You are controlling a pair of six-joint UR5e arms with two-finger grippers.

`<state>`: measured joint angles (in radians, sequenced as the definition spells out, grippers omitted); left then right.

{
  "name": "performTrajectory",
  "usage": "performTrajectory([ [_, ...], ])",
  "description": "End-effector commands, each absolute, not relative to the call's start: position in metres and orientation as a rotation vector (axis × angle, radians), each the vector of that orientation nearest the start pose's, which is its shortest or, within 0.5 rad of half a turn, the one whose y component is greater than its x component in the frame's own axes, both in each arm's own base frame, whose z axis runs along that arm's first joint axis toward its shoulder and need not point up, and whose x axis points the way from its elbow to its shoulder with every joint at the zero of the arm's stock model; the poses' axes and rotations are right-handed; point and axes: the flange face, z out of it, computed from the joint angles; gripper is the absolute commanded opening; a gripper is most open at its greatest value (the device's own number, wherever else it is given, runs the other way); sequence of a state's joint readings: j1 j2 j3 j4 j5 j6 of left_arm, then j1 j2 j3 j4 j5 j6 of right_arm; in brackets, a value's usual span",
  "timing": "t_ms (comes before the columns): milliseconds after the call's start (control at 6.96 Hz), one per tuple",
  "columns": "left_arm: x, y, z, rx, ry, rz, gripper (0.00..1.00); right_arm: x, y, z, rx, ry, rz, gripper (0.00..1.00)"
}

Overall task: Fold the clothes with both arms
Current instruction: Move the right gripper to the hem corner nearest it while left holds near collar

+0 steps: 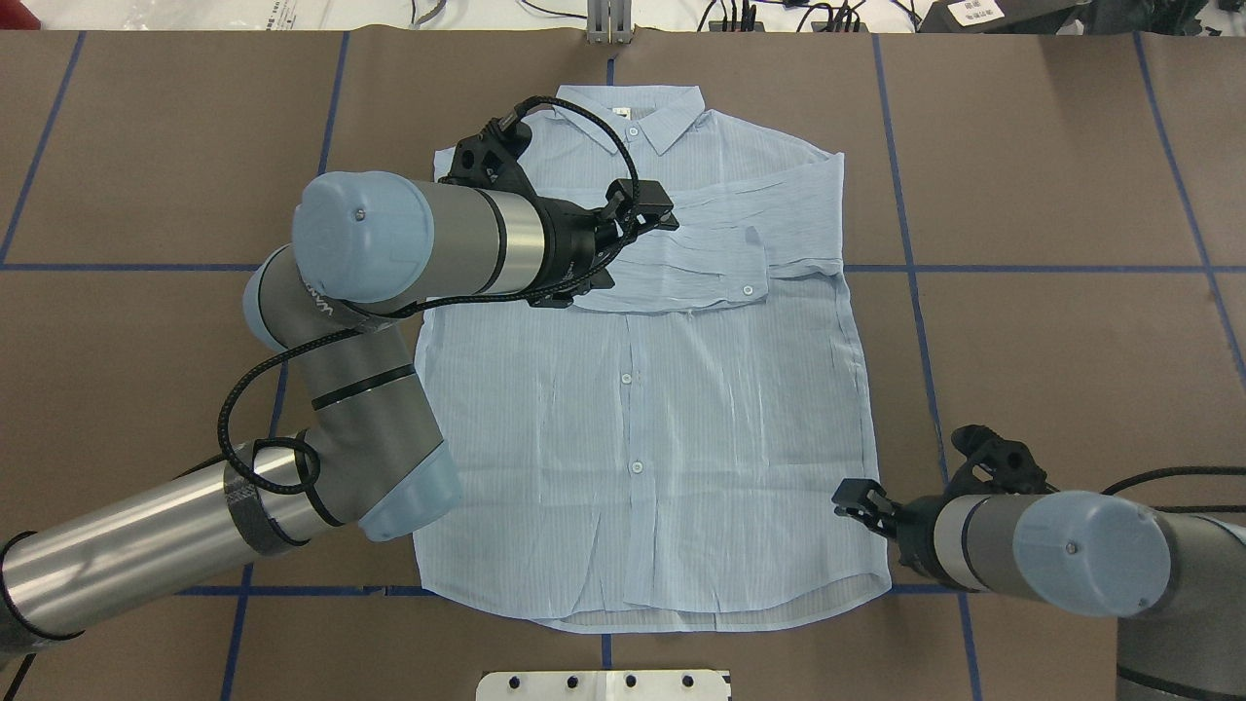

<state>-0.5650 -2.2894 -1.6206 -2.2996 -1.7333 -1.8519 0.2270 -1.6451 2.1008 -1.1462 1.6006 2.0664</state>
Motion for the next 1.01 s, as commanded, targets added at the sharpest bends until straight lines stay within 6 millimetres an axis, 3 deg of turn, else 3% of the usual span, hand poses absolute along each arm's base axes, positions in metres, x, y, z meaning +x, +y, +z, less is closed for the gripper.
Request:
performTrajectory([
  [0,0.499,-0.457,0.117,0.087,1.523,-0.560,0.97,-0.432,-0.199,0.402,-0.149,-0.825,0.655,0.91],
  [862,0.483,-0.448,0.128,0.095,1.529,-0.563,0.97,-0.439,-0.195,0.408,-0.120,-0.761,0.654,0.81],
])
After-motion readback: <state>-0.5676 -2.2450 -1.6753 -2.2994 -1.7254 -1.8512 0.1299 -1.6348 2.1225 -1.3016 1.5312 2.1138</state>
